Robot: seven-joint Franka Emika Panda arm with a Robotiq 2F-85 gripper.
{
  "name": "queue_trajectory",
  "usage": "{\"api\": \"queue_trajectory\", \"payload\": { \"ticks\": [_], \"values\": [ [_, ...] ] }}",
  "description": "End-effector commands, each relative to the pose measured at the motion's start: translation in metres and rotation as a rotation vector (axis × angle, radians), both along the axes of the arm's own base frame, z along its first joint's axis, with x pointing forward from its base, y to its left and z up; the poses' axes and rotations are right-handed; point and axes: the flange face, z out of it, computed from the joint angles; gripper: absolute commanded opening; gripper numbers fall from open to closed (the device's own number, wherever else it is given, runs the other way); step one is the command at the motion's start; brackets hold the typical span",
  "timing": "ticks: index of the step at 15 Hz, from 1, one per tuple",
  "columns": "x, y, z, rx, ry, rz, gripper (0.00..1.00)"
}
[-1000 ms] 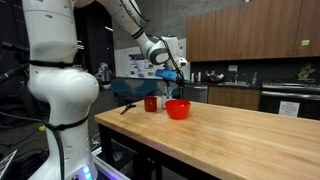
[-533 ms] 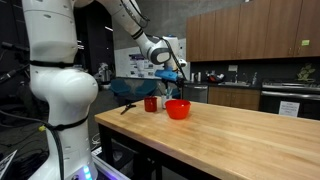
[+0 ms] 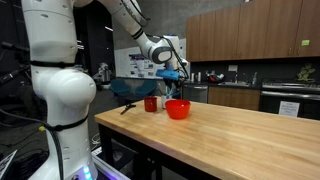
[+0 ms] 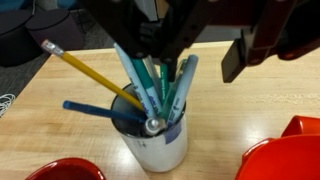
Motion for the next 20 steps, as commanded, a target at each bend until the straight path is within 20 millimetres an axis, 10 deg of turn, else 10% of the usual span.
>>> {"api": "queue_trajectory", "payload": {
  "ticks": [1,5,20],
  "values": [
    [-0.006,0.004,0.012,0.002,0.017,0.031,0.21],
    [-0.009,0.011,0.018,0.016,0.031,0.059,0.0],
    [-0.04,0.016,0.099,0.001,-0.093,0.113,0.04]
  ]
}}
